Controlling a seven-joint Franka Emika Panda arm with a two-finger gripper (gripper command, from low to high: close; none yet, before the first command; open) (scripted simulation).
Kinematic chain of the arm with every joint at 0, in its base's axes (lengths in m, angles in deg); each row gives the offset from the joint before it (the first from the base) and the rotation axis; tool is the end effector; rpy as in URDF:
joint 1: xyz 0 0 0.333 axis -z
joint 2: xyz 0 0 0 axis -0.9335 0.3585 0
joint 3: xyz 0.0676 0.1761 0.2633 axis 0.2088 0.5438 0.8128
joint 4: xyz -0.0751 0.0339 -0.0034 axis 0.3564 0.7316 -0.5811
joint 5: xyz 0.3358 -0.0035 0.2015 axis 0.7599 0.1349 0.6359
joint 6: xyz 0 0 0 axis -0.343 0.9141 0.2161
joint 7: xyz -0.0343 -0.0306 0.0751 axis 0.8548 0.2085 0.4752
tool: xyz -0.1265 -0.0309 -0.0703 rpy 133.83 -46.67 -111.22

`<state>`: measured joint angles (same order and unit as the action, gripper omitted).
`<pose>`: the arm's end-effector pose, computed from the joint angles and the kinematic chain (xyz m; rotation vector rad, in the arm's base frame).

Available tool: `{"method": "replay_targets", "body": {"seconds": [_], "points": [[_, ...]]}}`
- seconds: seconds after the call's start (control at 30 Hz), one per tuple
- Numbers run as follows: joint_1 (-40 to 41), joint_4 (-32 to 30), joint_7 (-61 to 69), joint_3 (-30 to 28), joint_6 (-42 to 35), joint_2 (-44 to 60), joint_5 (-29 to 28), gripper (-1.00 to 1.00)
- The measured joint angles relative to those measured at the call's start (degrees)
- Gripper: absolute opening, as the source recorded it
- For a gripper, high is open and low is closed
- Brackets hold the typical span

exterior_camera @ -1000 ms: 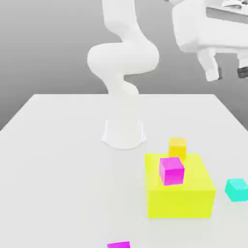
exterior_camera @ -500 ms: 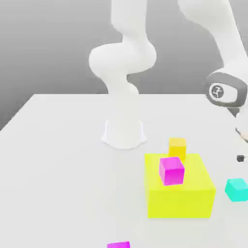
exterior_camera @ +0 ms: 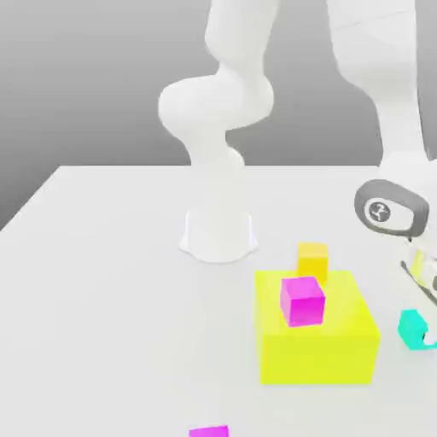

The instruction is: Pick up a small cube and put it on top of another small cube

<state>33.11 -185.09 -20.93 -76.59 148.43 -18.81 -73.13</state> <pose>0.3208 0.3384 0.1396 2.8288 1.3644 -0.0014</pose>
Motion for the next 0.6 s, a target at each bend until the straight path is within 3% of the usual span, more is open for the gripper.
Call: {"method": "replay_targets", "body": {"seconds": [0.33, 0.6], "points": [[4.2, -8.7, 8.3, 1.0, -11.9, -21.0, 11.2, -1.00], [5.2, -16.3, 10.4, -1.8, -21.0, -37.6, 13.7, -1.00]]}}
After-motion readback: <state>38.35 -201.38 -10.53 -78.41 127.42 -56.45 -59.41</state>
